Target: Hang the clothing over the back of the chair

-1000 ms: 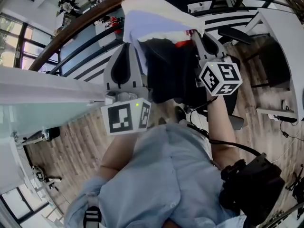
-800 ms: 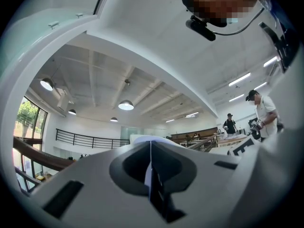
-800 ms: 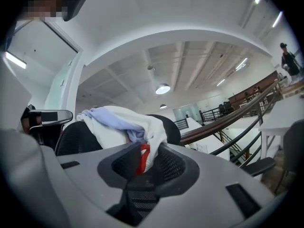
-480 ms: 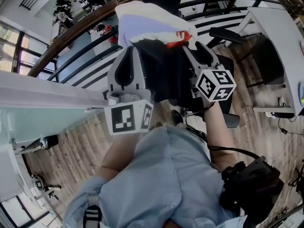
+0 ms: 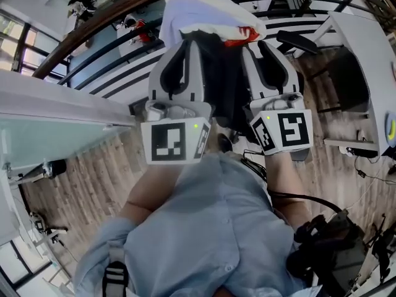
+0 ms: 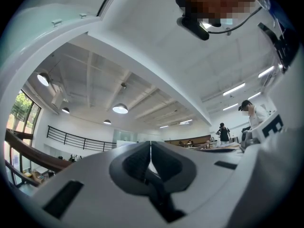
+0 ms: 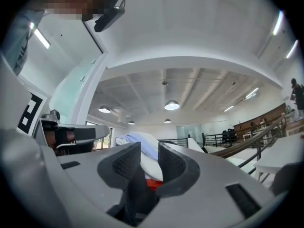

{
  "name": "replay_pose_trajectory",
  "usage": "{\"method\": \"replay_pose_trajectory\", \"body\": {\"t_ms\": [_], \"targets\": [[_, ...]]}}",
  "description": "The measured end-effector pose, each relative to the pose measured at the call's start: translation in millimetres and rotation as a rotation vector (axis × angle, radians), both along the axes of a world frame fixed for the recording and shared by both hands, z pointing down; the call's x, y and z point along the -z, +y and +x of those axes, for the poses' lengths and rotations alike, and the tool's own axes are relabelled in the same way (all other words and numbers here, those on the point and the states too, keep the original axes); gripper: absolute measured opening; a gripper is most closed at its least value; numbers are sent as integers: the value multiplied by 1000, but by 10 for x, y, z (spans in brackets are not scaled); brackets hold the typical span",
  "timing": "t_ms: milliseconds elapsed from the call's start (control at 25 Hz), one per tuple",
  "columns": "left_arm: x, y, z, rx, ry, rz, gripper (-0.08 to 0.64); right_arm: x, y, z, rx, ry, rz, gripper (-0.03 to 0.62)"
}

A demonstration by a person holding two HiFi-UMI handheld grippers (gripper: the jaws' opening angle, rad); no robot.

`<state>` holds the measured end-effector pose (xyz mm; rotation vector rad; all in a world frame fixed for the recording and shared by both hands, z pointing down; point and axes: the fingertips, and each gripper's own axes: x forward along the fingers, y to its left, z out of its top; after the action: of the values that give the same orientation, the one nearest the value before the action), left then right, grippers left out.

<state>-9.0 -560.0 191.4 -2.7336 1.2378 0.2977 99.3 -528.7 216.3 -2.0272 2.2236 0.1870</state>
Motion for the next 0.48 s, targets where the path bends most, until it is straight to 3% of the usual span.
{"method": "replay_pose_trajectory", "body": {"t_ms": [240, 480], "targets": [[53, -9, 60, 1, 3, 10, 12, 196, -107, -329, 30, 75, 27, 43], [62, -23, 42, 9, 25, 10, 12, 212, -173, -478, 54, 118, 38, 21]]}}
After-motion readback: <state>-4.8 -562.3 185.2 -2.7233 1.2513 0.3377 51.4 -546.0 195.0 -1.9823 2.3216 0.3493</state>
